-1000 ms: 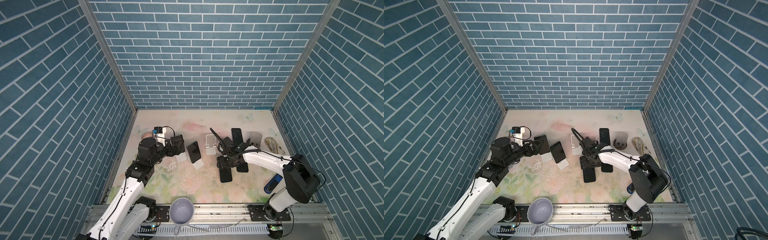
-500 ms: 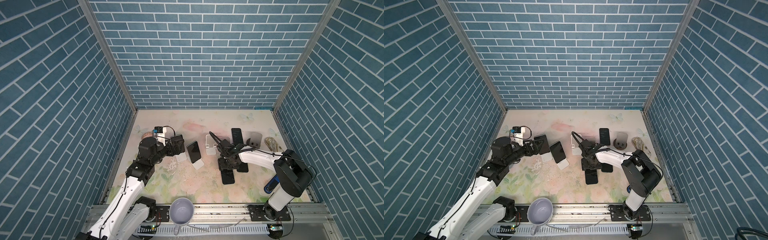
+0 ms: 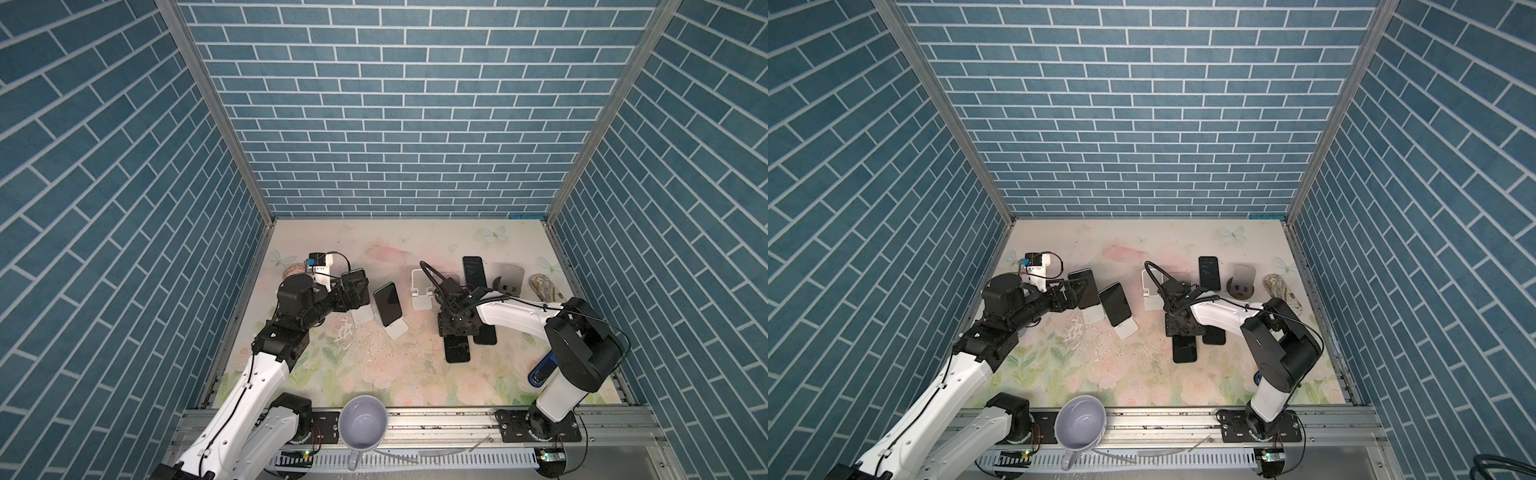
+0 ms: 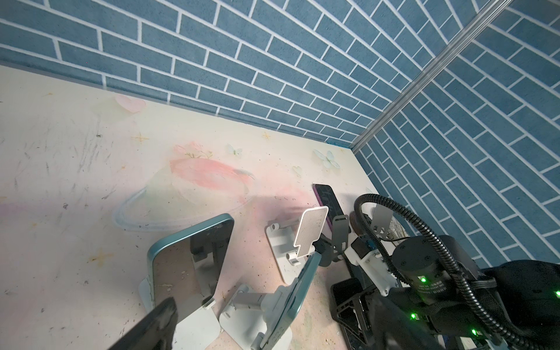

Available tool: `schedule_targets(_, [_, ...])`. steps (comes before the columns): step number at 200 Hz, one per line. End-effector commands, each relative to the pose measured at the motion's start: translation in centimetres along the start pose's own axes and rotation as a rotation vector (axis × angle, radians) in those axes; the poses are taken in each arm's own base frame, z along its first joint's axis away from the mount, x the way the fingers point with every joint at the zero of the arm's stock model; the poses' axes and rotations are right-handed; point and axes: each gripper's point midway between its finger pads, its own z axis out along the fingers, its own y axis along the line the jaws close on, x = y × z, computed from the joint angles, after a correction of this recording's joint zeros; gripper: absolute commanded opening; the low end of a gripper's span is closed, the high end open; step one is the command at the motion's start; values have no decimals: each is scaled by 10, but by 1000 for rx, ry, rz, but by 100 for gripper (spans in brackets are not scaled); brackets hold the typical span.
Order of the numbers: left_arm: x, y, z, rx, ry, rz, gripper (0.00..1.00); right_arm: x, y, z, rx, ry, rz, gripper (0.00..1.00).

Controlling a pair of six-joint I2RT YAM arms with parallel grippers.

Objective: Remove the phone from the phone stand

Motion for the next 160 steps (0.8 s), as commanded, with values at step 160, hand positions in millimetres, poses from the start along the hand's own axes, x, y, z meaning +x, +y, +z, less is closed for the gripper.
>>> schedule_targets(160, [4,4,-5,-21,-9,13,100,11,-23,13,99,36,61,64])
